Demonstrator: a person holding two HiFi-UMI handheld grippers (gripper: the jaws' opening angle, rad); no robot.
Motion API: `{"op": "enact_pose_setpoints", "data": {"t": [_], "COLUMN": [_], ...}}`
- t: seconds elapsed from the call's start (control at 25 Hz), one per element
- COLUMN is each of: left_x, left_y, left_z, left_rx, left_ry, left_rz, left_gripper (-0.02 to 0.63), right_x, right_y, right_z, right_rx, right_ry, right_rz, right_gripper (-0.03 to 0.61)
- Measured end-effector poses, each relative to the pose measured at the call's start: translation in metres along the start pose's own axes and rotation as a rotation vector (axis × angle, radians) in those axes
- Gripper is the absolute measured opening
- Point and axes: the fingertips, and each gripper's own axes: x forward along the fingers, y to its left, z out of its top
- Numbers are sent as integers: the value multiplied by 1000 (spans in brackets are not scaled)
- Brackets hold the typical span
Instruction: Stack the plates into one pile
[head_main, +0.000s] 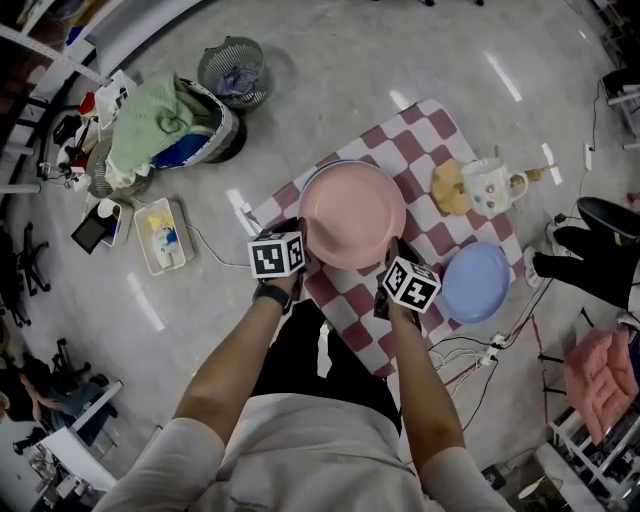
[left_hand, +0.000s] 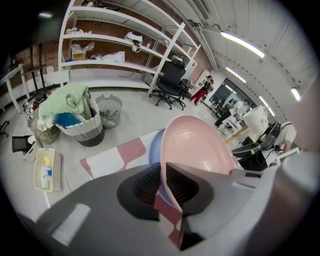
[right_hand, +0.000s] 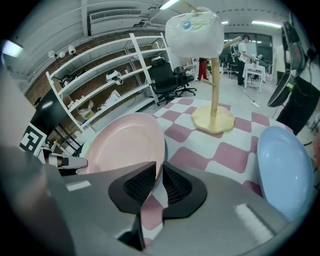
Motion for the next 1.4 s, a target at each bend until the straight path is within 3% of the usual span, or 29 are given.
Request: {"op": "enact_pose_setpoints", "data": {"t": [0.32, 0.6, 1.0, 1.2, 1.4], "left_x": [18, 25, 2, -10, -8], "left_y": [14, 13, 10, -24, -86], "left_z": [12, 10, 22, 22, -1], "left_rx": [17, 56, 109, 162, 230], "left_ry": [36, 61, -24, -61, -42], "left_rz": [5, -22, 23, 17, -69], "left_gripper": [38, 38, 38, 23, 6], "right_x": [23, 31, 9, -20, -54], "right_y": [8, 10, 10, -4, -30], "right_z": [3, -7, 1, -5, -22], "right_rx": [-12, -97, -98, -55, -4], "right_ry": [25, 66, 15, -13, -25], "right_rz": [-19, -53, -60, -51, -40], "right_gripper": [48, 52, 54, 52, 49]}}
